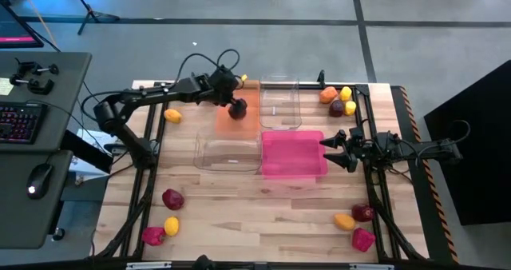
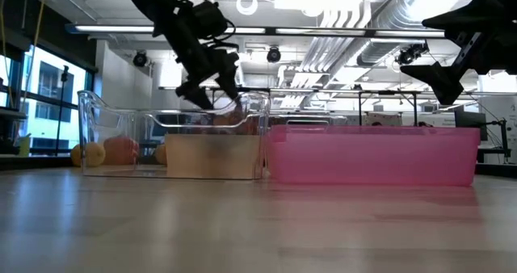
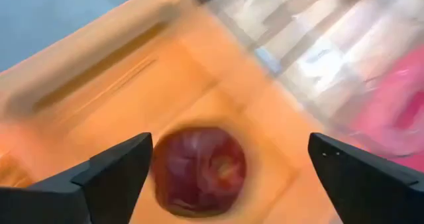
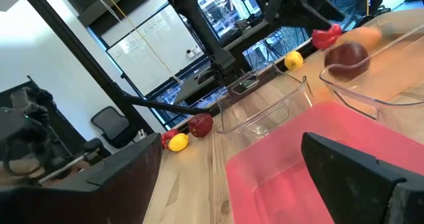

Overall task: Sort produce into baskets
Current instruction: Put the red apple into the orange bin

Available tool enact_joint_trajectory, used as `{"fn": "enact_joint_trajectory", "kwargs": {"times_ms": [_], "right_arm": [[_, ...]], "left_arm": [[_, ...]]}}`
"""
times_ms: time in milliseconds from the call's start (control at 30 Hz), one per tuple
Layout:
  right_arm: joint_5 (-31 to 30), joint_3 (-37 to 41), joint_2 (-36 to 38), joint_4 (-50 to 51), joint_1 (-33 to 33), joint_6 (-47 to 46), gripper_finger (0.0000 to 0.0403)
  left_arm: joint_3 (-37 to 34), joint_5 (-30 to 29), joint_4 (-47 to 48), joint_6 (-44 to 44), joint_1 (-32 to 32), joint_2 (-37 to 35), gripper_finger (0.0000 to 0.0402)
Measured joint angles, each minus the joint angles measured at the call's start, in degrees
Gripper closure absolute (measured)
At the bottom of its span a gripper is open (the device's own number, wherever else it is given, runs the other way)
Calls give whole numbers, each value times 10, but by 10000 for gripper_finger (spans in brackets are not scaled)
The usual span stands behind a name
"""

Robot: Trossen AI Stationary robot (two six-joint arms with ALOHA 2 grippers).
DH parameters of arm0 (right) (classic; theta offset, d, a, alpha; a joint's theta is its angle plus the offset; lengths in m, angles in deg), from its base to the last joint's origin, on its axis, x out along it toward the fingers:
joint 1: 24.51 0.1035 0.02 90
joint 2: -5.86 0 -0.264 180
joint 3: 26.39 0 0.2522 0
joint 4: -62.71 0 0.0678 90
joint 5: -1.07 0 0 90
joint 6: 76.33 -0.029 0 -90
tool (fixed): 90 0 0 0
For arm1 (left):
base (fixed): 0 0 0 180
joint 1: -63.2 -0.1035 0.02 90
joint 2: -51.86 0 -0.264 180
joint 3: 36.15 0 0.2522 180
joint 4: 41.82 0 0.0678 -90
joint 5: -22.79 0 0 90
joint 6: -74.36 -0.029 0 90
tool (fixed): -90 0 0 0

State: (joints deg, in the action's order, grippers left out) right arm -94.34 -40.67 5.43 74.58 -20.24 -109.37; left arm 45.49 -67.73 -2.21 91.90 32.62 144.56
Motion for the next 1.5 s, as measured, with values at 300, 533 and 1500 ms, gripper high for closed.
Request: {"fn": "enact_joint_trajectory", "kwargs": {"times_ms": [300, 533, 1500], "right_arm": [[0, 0, 0, 0, 0, 0, 52], [-25, 0, 0, -5, -1, 25, 52], [-282, -103, -152, -258, -2, -117, 52]], "left_arm": [[88, 29, 75, -11, -2, -26, 2], [93, 16, 72, -50, 11, -105, 2], [58, 14, -129, 16, 16, -204, 2]]}}
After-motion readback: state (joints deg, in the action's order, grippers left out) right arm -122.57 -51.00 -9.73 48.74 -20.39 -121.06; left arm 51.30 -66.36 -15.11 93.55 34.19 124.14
